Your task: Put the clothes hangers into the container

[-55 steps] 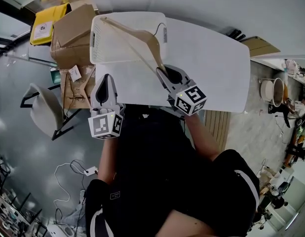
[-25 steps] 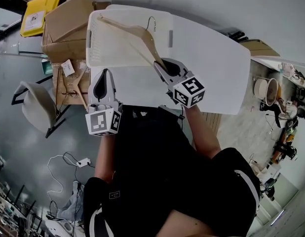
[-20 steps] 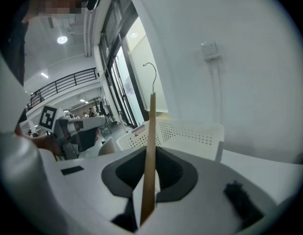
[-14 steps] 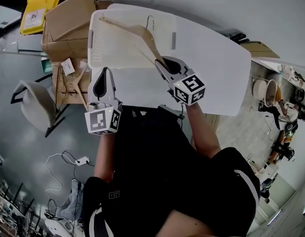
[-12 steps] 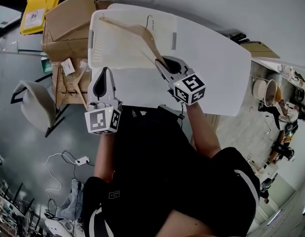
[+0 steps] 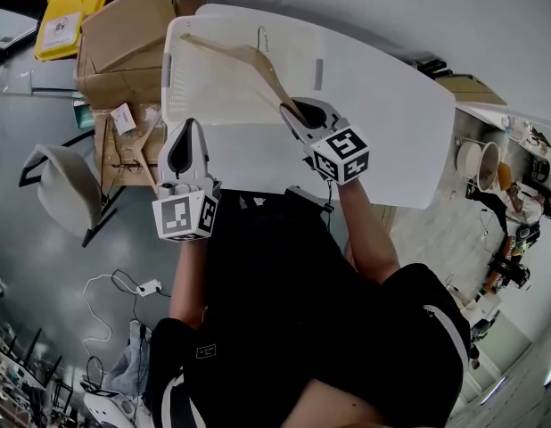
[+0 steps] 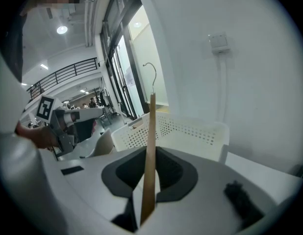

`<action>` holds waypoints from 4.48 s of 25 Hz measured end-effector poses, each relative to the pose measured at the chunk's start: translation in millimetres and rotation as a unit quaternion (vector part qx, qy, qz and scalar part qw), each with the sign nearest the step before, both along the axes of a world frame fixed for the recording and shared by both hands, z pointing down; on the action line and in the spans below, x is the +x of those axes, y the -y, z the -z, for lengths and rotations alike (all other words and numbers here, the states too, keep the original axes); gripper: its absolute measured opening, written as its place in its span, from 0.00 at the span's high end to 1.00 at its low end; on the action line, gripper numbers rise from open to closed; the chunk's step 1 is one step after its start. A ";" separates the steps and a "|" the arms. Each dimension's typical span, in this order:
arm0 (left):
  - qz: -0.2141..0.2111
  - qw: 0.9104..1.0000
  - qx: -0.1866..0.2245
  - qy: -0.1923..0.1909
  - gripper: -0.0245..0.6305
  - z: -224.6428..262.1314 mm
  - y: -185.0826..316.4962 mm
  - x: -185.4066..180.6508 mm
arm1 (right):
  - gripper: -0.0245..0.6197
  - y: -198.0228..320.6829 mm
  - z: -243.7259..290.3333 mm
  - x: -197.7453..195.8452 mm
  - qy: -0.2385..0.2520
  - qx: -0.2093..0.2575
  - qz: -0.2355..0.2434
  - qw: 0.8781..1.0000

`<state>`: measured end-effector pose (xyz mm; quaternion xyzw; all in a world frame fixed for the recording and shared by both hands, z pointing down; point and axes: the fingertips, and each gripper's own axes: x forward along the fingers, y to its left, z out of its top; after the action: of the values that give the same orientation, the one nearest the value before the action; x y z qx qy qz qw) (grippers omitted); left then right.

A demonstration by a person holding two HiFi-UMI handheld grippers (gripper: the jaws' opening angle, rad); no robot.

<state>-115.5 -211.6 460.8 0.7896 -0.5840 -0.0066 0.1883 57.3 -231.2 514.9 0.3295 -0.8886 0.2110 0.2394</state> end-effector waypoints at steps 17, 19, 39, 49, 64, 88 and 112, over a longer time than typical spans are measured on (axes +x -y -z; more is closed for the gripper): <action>-0.010 1.000 -0.015 0.005 0.95 -11.7 -1.3 -4.4 | 0.87 8.0 -18.6 -5.8 -0.036 -0.015 0.013 0.999; -0.009 1.000 -0.014 0.004 0.95 -11.6 -0.1 -6.8 | 0.87 9.4 -19.4 -6.6 -0.039 -0.016 0.014 0.999; -0.018 1.000 -0.018 0.001 0.95 -15.1 0.6 -4.0 | 0.87 19.1 -37.4 -15.8 -0.077 -0.051 0.031 0.995; -0.020 1.000 -0.021 -0.002 0.95 -17.2 1.6 -2.8 | 0.87 25.2 -45.5 -18.8 -0.088 -0.067 0.034 0.993; -0.017 0.999 -0.027 -0.004 0.95 -21.7 7.3 -6.6 | 0.87 33.4 -56.3 -23.0 -0.098 -0.080 0.035 0.991; -0.013 0.999 -0.029 -0.009 0.95 -24.0 3.2 -10.1 | 0.85 36.5 -59.7 -23.6 -0.103 -0.076 0.037 0.991; -0.013 1.000 -0.025 -0.009 0.95 -20.0 -8.5 -9.4 | 0.73 40.8 -63.9 -16.0 -0.177 -0.054 0.049 0.981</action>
<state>-124.9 -203.1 480.8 0.7921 -0.5718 0.0029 0.2136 41.3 -272.1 578.8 0.3046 -0.8342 0.1850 0.4207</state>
